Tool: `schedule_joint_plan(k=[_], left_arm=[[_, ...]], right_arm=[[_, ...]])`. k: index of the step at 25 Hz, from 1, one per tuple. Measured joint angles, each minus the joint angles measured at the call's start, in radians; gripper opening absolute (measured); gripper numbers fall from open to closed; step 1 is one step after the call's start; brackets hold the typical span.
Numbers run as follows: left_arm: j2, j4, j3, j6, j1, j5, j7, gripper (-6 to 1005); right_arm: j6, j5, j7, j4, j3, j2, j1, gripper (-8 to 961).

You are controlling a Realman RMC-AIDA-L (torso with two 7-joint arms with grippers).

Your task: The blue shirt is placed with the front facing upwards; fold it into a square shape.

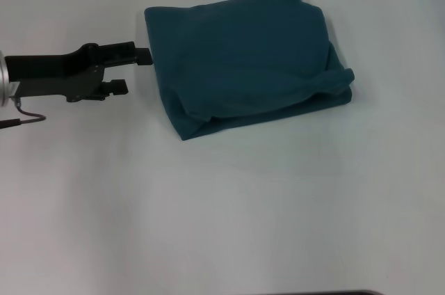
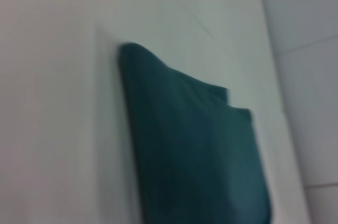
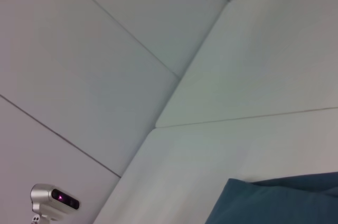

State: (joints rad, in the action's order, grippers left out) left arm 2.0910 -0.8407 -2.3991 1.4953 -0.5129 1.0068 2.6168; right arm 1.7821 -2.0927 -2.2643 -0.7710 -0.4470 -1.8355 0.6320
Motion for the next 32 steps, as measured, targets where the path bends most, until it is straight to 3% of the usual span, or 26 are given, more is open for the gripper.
schedule_joint_plan(k=[6,15,23,32], left_arm=[[0.009,0.03,0.048,-0.12,-0.053,-0.095,0.034,929],[0.01,0.132,0.09,-0.222,-0.15,-0.123,0.039,894],[0.011,0.166,0.147,-0.279,-0.192,-0.133,0.061,863],[0.03,0.205,0.24,-0.317,-0.261,-0.134,0.074,827]], right_arm=[[-0.004,0.0,-0.008,-0.006,0.001,0.004,-0.003,703],[0.002,0.005,-0.008,-0.007,0.002,0.004,-0.007,704],[0.013,0.012,-0.009,-0.007,0.009,0.006,-0.009,703],[0.022,0.024,-0.013,-0.007,0.023,0.007,-0.009,702]])
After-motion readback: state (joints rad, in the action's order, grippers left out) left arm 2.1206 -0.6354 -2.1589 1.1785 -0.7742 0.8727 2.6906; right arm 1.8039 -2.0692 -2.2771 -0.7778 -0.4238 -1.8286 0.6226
